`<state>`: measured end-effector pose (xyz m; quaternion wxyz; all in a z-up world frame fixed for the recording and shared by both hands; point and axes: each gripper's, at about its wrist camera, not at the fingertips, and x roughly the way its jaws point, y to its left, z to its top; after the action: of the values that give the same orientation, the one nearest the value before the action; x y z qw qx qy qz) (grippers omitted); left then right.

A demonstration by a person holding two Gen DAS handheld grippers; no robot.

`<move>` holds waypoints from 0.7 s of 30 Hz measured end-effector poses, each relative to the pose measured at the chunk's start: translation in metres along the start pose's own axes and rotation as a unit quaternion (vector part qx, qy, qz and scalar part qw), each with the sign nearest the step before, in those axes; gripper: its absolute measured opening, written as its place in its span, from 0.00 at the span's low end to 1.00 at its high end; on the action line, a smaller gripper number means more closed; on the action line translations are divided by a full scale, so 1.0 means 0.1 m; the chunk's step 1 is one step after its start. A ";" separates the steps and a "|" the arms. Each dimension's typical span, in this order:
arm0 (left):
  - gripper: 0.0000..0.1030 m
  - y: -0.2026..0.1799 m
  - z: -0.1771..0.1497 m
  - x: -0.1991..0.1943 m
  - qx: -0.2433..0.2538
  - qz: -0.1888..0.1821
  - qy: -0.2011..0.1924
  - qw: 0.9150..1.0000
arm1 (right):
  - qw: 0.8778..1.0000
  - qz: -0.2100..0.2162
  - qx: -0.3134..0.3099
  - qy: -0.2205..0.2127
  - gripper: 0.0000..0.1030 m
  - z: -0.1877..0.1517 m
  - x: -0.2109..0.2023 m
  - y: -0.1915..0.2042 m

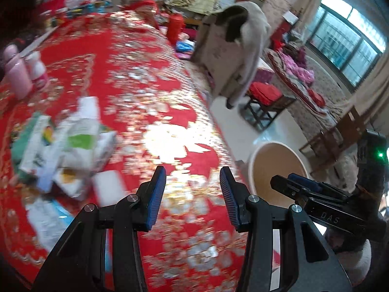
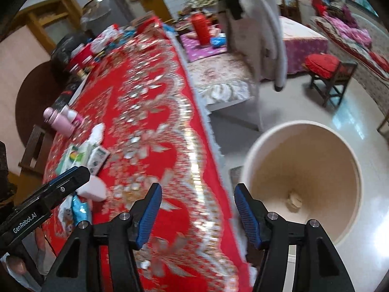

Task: Collect trash
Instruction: 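Move both open grippers back over the table clutter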

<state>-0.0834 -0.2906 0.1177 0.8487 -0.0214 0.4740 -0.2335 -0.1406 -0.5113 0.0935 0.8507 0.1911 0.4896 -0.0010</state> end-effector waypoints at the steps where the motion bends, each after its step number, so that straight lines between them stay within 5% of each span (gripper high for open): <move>1: 0.43 0.08 0.00 -0.05 -0.006 0.007 -0.003 1.000 | 1.000 0.005 -0.006 0.003 0.59 0.00 0.04 0.08; 21: 0.43 1.79 -0.42 -0.79 -0.118 0.113 -0.019 0.986 | 0.990 0.076 -0.101 0.058 0.63 0.02 0.65 1.44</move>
<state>-0.0846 -0.0905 0.1113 0.8701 -0.0728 0.4812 -0.0782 -0.0776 -0.3665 0.0873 0.8332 0.1406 0.5201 0.1243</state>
